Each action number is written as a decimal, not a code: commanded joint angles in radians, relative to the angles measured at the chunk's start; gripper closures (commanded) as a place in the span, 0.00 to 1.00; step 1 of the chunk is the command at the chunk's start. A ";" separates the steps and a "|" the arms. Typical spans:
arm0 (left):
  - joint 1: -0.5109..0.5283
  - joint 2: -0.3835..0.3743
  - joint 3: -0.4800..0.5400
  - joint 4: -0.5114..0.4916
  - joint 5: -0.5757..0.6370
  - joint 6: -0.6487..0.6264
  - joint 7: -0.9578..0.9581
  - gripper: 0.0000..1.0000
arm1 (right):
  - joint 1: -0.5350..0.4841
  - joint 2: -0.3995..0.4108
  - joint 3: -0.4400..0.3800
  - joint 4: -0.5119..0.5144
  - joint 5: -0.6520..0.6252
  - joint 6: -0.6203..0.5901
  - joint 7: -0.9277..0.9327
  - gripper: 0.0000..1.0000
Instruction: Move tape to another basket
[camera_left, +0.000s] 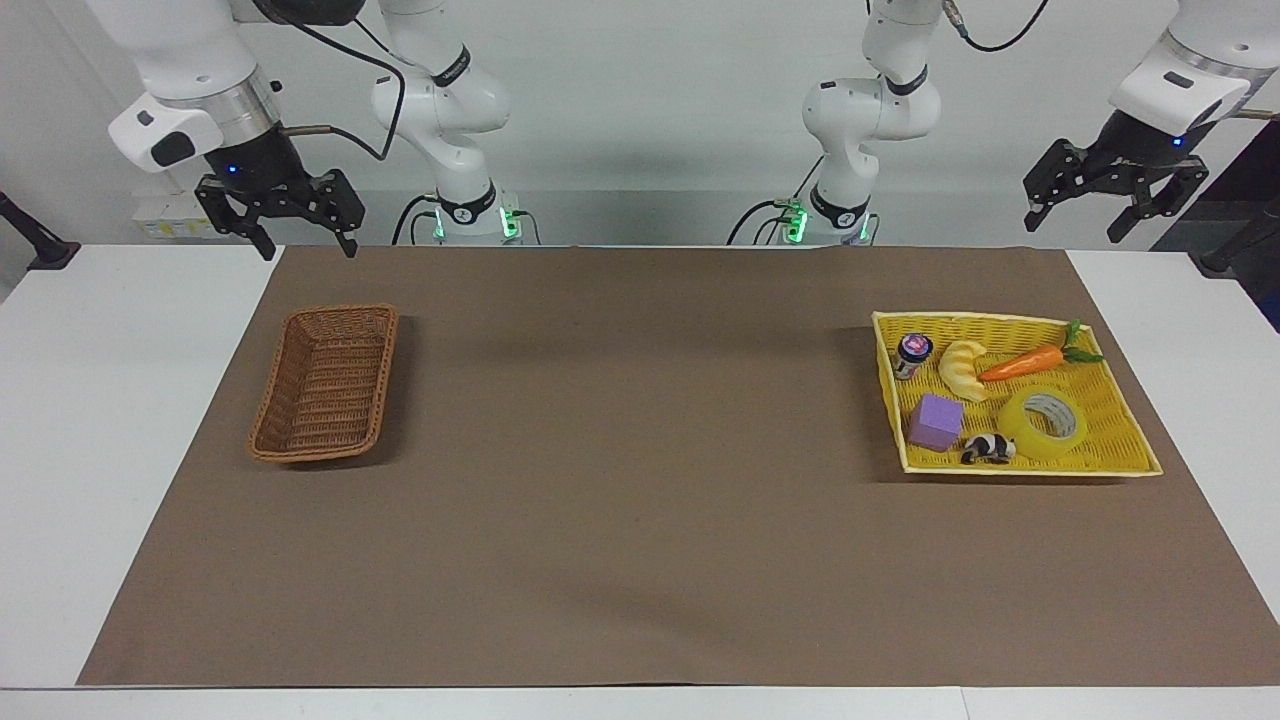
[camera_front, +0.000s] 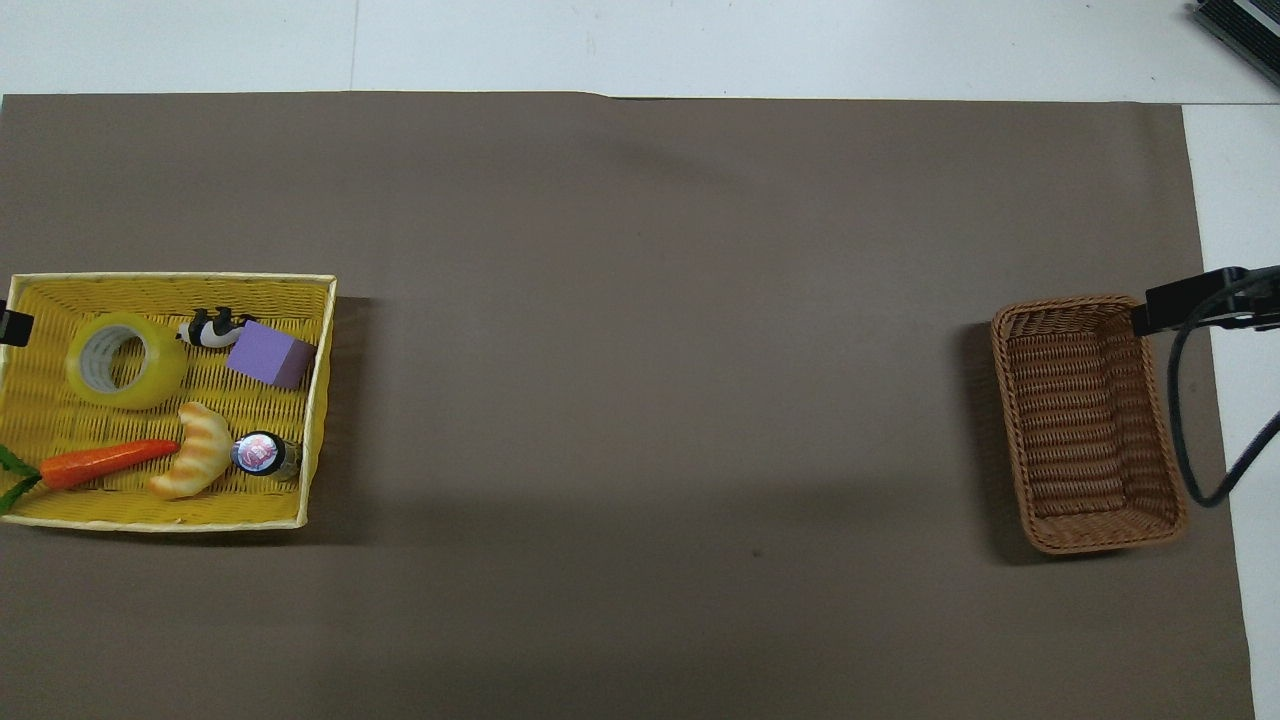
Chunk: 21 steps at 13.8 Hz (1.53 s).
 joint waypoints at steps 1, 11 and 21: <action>-0.016 -0.015 0.011 -0.009 0.019 -0.001 -0.008 0.00 | -0.006 -0.021 0.009 -0.018 0.019 0.009 0.022 0.00; -0.016 -0.021 0.011 -0.016 0.019 -0.009 -0.009 0.00 | -0.006 -0.021 0.010 -0.018 0.027 0.011 0.011 0.00; -0.016 -0.021 0.011 -0.016 0.018 -0.009 -0.009 0.00 | -0.006 -0.021 0.010 -0.018 0.079 0.011 0.019 0.00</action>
